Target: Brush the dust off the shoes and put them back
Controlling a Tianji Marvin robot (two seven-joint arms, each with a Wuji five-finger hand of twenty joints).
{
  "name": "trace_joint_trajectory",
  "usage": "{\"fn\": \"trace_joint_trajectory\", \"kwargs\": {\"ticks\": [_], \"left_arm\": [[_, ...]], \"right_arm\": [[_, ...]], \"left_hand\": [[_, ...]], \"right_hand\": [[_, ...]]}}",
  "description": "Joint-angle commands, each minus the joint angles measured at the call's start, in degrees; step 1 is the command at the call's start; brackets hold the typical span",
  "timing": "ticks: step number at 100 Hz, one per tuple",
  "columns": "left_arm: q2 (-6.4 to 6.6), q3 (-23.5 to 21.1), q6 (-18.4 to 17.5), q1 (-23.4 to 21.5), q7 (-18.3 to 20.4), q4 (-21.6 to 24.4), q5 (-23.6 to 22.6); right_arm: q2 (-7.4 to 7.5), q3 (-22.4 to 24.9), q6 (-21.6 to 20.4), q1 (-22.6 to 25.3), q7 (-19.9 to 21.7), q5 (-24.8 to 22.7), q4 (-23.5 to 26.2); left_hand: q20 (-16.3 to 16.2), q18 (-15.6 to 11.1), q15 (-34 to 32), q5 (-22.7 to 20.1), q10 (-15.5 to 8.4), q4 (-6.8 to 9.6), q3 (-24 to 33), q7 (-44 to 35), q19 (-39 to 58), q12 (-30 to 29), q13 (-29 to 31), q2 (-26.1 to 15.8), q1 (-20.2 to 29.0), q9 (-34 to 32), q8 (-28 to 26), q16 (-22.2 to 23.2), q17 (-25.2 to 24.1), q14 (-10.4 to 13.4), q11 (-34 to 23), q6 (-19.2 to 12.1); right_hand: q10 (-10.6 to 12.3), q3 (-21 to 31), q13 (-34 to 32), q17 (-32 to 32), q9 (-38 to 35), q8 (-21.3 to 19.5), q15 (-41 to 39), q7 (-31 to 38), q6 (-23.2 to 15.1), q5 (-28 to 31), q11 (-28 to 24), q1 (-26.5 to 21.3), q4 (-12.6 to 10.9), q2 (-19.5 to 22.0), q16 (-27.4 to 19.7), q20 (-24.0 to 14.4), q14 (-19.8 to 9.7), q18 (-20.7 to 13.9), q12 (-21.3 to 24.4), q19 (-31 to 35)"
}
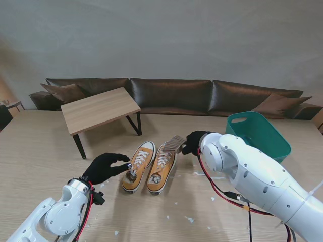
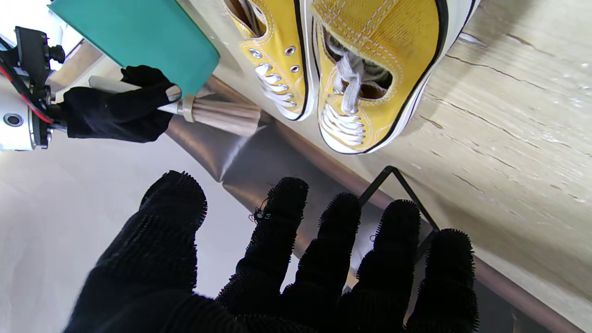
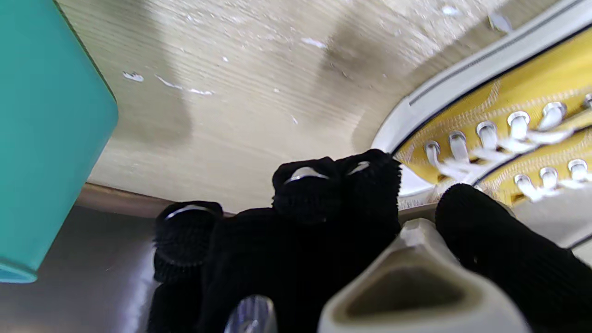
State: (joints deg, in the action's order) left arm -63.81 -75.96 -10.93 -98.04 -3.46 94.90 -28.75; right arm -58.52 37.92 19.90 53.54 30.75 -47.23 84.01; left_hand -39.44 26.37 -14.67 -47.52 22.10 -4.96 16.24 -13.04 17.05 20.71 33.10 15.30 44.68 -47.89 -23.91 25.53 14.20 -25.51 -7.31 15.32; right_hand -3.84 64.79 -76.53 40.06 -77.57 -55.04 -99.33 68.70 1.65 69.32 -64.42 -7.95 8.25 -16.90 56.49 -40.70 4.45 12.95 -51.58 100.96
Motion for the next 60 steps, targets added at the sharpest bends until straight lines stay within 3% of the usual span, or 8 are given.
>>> {"fn": "trace_joint_trajectory", "kwargs": {"ticks": [1, 32, 47, 60], "left_arm": [[-0.11, -0.1, -0.1, -0.1, 1.1, 0.0, 0.1], [-0.13, -0.1, 0.1, -0.3, 1.0, 0.1, 0.1], [-0.14, -0.2, 0.2, -0.4, 0.9, 0.2, 0.1], [-0.15, -0.2, 0.3, -0.4, 0.9, 0.2, 0.2]], "right_arm": [[-0.52, -0.6, 0.0, 0.1, 0.2, 0.2, 1.4], [-2.47, -4.7, -1.3, -1.2, -6.2, 6.8, -3.2], [-2.85, -8.1, -0.9, -3.3, -6.1, 9.3, -6.3], [-2.35, -9.0, -0.5, -4.0, -4.4, 9.5, -7.1]], "left_hand": [[-0.5, 1.0, -0.4, -0.8, 0.7, 2.52, -0.9, 0.0, -1.3, 0.4, 2.0, -2.7, 0.8, -0.3, -0.1, 0.7, -0.1, -1.2, 0.0, 0.0], [-0.5, 1.1, -0.4, -0.8, 0.5, 2.54, -0.8, 0.0, -1.3, 0.4, 2.0, -2.7, 0.9, -0.3, -0.1, 0.7, -0.1, -1.3, 0.0, 0.0], [-0.5, 1.0, -0.4, -0.8, 0.5, 2.53, -0.8, 0.0, -1.2, 0.4, 1.9, -2.6, 0.8, -0.4, -0.1, 0.7, -0.1, -1.3, -0.1, 0.0], [-0.5, 1.0, -0.4, -0.8, 0.7, 2.54, -0.8, 0.0, -1.3, 0.4, 1.9, -2.7, 0.9, -0.4, -0.1, 0.7, -0.2, -1.3, 0.0, 0.2]], "right_hand": [[2.3, 1.4, 1.1, 26.7, -5.4, -0.7, -3.3, 0.0, 3.4, 1.8, -4.2, -0.8, -2.7, 3.8, -0.3, 0.6, -10.1, -0.6, -0.8, 5.7], [1.8, 2.5, 1.1, 26.6, -5.4, -0.3, -3.6, 0.0, 4.0, 2.2, -4.4, -0.8, -2.6, 3.3, -0.2, 0.4, -9.4, 0.1, -0.9, 5.9], [1.9, 2.3, 1.1, 26.6, -5.4, -0.3, -3.6, 0.0, 3.9, 2.1, -4.4, -0.7, -2.5, 3.5, -0.2, 0.4, -9.4, 0.1, -0.9, 5.9], [1.9, 2.2, 1.1, 26.6, -5.4, -0.2, -3.6, 0.0, 3.8, 2.1, -4.4, -0.8, -2.5, 3.5, -0.2, 0.4, -9.4, 0.1, -0.8, 5.8]]}}
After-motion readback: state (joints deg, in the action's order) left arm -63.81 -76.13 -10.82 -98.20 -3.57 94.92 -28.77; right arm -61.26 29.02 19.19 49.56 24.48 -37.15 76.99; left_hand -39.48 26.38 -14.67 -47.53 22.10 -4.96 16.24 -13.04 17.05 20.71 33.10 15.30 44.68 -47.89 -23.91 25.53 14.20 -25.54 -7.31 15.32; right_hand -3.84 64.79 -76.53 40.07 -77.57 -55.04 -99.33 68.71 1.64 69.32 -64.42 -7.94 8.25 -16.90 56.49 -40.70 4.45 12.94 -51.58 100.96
